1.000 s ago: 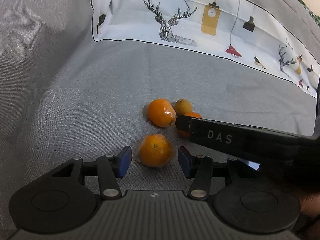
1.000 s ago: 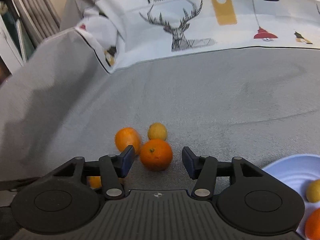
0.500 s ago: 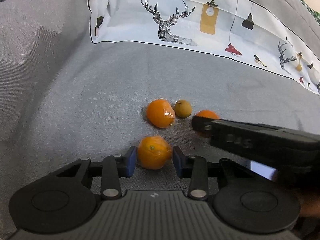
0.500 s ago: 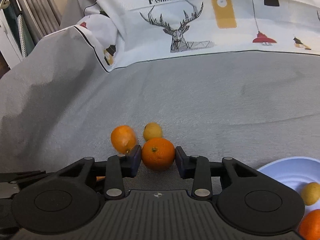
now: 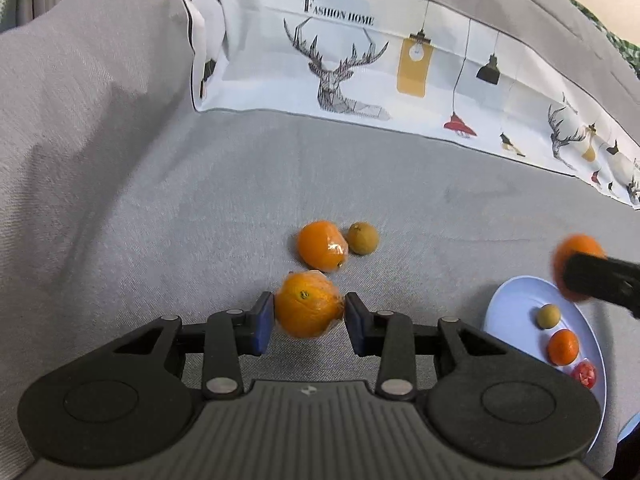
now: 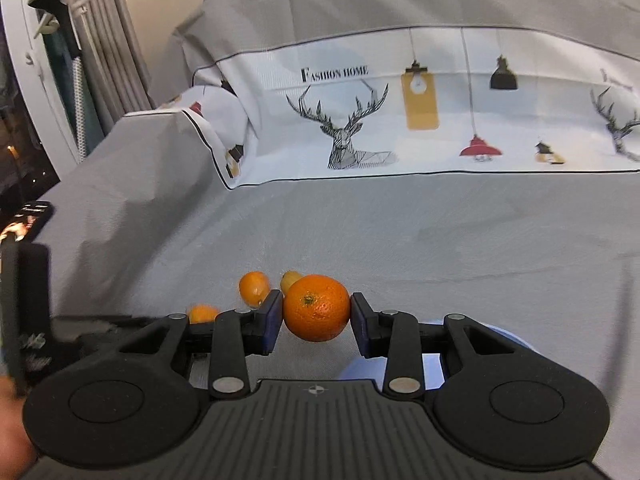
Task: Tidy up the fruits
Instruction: 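Carry the oranges over the plate and open both tools to drop them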
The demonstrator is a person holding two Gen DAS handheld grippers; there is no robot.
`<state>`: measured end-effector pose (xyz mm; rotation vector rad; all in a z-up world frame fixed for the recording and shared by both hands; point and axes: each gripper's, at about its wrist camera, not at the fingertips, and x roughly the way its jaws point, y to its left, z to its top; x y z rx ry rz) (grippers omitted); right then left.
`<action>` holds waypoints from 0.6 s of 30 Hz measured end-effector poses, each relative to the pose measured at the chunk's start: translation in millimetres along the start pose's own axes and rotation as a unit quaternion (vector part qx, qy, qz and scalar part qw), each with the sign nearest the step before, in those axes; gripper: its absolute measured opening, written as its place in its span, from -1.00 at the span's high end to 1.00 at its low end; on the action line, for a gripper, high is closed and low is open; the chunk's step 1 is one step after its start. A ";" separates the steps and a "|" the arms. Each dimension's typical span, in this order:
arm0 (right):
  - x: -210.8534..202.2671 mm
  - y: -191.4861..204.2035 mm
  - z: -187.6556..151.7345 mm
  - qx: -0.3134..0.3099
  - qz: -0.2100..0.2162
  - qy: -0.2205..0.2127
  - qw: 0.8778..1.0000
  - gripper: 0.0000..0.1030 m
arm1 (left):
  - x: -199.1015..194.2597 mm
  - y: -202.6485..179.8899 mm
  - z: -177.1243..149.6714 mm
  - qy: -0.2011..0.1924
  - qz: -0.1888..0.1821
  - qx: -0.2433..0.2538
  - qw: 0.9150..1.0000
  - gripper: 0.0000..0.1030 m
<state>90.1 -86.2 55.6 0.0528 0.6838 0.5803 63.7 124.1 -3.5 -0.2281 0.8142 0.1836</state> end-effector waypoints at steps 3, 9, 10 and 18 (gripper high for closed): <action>-22.6 -4.3 -6.5 -0.007 -0.003 -0.006 1.000 0.26 | -10.5 -3.3 -1.6 -0.018 0.000 0.010 1.000 0.19; -47.0 -16.0 -36.5 0.017 -0.010 -0.012 1.000 0.26 | -47.8 -18.2 -12.9 -0.078 -0.025 0.039 0.996 0.19; -47.4 -18.0 -41.9 0.023 -0.012 -0.009 1.000 0.26 | -56.1 -20.3 -16.1 -0.090 -0.033 0.044 0.994 0.19; -60.0 -21.5 -56.8 0.027 -0.018 -0.021 0.999 0.26 | -82.4 -32.6 -28.5 -0.119 -0.041 0.045 0.991 0.19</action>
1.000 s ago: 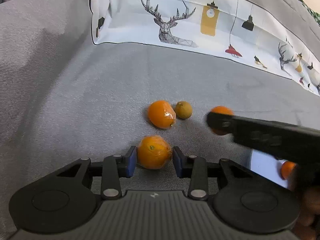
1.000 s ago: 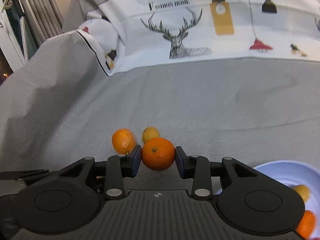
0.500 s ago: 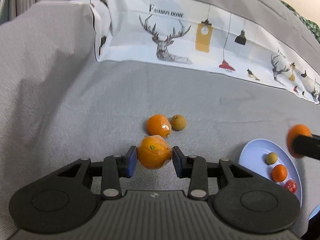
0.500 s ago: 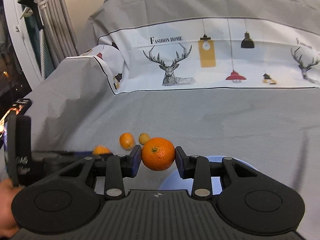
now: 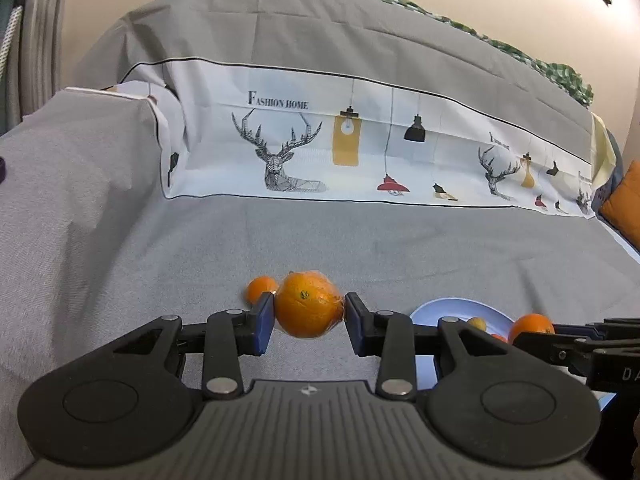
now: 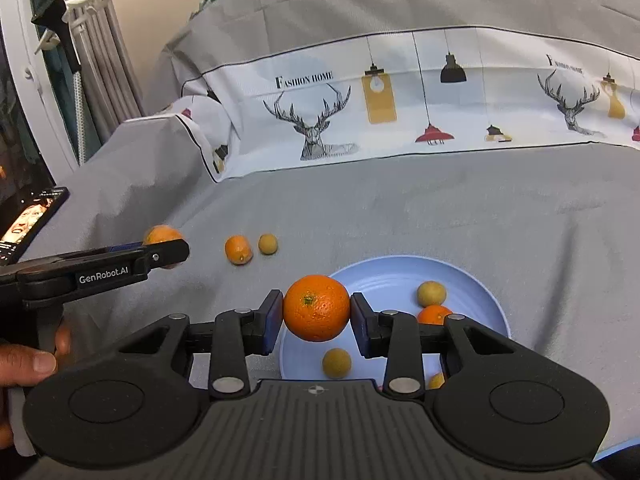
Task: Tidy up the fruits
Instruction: 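Carry the oranges over the plate and open both tools to drop them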
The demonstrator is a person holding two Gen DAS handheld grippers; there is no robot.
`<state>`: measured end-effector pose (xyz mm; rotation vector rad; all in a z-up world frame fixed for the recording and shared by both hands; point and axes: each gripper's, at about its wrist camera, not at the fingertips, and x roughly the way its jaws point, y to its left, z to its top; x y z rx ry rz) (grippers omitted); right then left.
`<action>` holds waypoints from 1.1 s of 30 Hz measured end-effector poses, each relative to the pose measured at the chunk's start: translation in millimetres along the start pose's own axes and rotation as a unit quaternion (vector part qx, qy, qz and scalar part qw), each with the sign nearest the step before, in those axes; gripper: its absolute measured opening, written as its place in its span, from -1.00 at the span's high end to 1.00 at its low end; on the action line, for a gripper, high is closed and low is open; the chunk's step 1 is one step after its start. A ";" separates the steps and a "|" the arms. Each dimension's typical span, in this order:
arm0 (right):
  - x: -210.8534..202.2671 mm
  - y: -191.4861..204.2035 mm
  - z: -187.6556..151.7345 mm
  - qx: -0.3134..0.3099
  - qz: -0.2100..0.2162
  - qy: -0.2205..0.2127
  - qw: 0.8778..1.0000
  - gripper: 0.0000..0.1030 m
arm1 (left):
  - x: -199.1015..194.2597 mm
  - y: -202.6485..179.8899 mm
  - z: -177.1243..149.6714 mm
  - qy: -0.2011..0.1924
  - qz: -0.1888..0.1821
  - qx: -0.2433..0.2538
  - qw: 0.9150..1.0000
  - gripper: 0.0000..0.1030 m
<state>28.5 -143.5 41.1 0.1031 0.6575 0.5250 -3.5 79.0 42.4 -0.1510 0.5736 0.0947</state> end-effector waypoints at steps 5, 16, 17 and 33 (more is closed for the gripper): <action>-13.4 -3.8 -2.9 0.012 0.000 -0.011 1.000 0.26 | -11.4 -9.9 -5.0 -0.019 0.015 0.008 1.000 0.19; -23.7 -18.0 -13.7 0.039 -0.035 -0.016 0.998 0.26 | -23.4 -39.2 -15.1 -0.019 -0.046 0.015 0.999 0.20; -22.5 -19.3 -14.3 0.041 -0.041 -0.016 0.998 0.26 | -23.2 -42.5 -15.8 -0.020 -0.051 0.025 0.998 0.20; -15.5 -52.5 -15.9 0.132 -0.106 -0.031 0.985 0.26 | -10.3 -68.5 -28.5 -0.003 -0.114 0.079 0.990 0.20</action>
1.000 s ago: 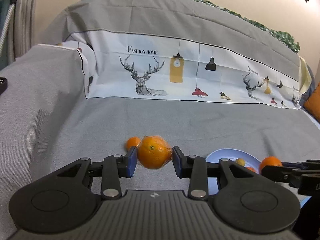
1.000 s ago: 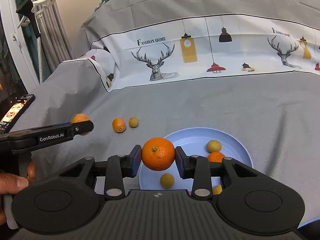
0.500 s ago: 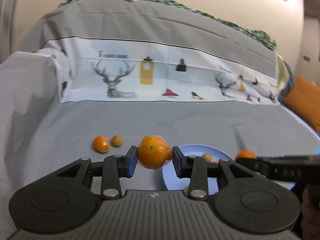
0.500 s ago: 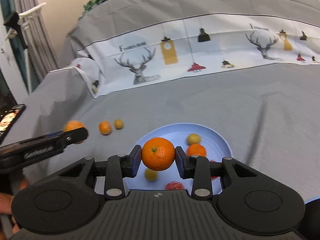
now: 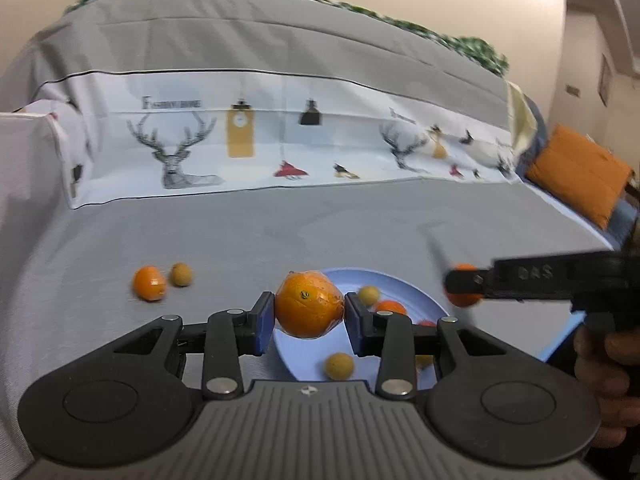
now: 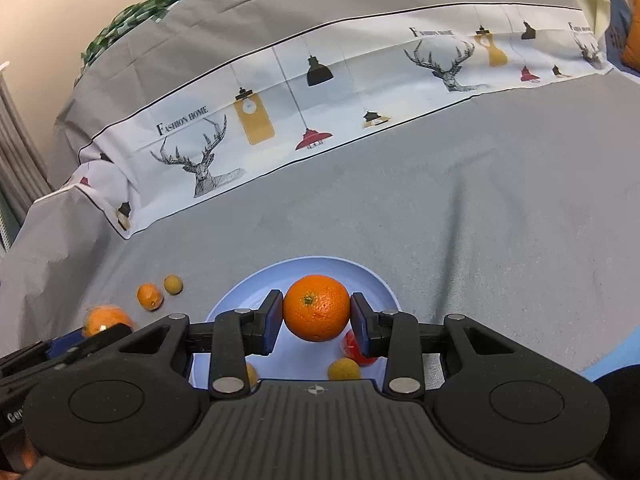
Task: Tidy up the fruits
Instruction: 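Carry the oranges over the plate and open both tools to drop them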
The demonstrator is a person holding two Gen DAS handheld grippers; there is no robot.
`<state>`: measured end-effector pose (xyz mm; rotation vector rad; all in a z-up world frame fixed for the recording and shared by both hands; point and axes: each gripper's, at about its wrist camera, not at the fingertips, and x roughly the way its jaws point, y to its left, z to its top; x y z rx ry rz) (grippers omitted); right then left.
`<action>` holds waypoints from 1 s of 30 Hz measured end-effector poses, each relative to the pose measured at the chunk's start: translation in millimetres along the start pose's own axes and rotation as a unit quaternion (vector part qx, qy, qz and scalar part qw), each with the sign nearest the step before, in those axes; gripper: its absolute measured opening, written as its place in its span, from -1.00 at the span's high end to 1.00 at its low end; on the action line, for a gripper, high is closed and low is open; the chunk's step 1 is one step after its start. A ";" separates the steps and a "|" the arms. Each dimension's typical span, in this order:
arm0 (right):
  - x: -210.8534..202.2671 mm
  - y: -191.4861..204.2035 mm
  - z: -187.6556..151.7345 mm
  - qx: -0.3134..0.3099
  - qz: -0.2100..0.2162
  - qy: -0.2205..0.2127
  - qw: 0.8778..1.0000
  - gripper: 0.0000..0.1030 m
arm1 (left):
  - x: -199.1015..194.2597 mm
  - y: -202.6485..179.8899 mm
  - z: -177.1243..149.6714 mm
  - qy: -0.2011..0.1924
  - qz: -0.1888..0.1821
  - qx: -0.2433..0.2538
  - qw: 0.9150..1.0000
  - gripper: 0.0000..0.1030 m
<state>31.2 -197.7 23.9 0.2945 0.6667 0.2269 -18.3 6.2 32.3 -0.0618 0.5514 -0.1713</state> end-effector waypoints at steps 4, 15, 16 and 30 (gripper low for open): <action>5.4 6.3 -1.7 -0.017 -0.002 0.001 1.000 0.26 | 12.9 -16.5 -8.0 0.014 -0.014 0.031 0.999 0.20; 15.8 15.7 -5.1 -0.050 -0.001 0.017 0.999 0.26 | 30.3 -35.6 -22.4 0.029 -0.030 0.083 0.996 0.19; 16.0 17.6 -5.7 -0.056 -0.001 0.017 0.998 0.26 | 30.9 -35.5 -22.7 0.029 -0.030 0.083 0.996 0.19; 17.7 24.6 -7.6 -0.082 0.000 0.021 0.996 0.26 | 31.5 -33.9 -21.1 0.035 -0.025 0.080 0.996 0.19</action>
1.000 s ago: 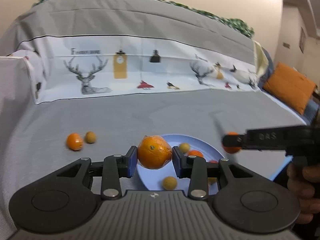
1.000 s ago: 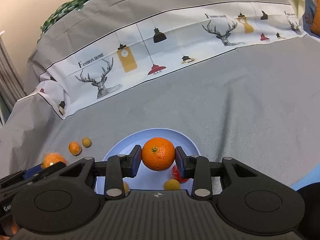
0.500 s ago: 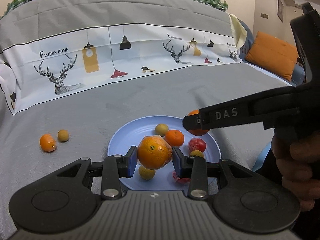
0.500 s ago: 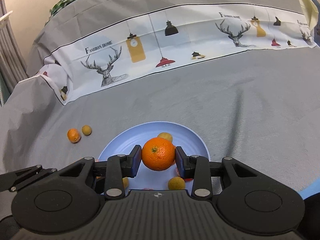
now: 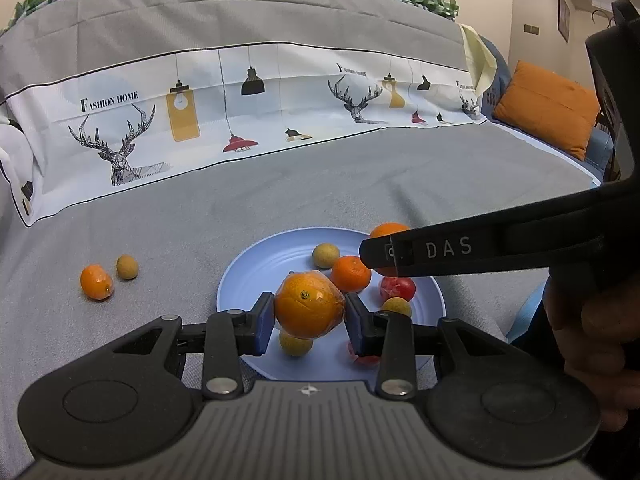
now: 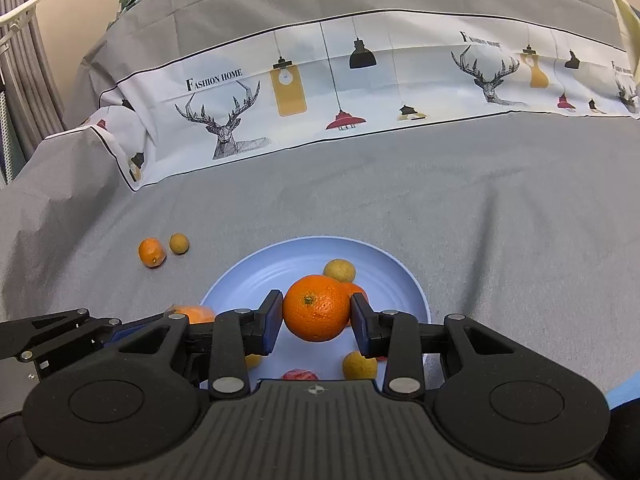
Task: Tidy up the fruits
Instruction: 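Carry the oranges over the plate and open both tools to drop them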
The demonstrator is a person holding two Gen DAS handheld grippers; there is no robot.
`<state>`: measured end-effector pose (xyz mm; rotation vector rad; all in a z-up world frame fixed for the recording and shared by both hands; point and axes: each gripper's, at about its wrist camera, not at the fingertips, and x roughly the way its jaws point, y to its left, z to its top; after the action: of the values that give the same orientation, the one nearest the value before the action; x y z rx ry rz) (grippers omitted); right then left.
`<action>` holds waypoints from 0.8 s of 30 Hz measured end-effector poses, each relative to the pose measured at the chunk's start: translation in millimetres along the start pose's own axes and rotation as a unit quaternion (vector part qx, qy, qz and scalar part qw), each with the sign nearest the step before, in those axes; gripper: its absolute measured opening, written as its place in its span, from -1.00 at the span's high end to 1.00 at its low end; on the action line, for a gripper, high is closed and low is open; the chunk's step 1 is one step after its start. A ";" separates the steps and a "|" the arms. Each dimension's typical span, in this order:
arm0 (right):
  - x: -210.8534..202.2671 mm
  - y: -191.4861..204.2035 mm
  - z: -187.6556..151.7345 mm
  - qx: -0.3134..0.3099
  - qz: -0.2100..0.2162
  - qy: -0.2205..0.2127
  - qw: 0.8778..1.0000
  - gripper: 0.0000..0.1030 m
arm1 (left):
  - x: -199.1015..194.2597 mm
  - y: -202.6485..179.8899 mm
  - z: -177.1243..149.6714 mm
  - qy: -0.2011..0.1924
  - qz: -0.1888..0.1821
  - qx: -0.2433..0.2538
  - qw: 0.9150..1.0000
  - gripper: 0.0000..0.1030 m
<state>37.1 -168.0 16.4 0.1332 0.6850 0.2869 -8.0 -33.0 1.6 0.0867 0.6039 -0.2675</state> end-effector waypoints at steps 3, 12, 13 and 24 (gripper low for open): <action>0.0 0.5 -0.3 -0.002 0.000 -0.001 1.000 0.26 | 0.6 1.2 0.3 0.001 0.001 -0.001 1.000 0.19; 0.3 0.4 0.1 -0.003 0.000 0.000 1.000 0.26 | 0.8 1.6 0.3 0.002 0.003 -0.001 1.000 0.19; 0.1 0.3 0.1 -0.002 0.001 0.000 1.000 0.26 | 0.8 1.8 0.4 0.002 0.003 -0.001 1.000 0.19; 1.4 -1.0 -1.5 0.002 -0.003 0.005 1.000 -0.08 | 2.0 10.0 2.1 0.005 0.021 -0.018 1.000 -0.08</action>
<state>37.5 -168.5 14.2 0.1333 0.6949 0.2799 -2.4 -24.2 2.2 0.0672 0.6162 -0.2152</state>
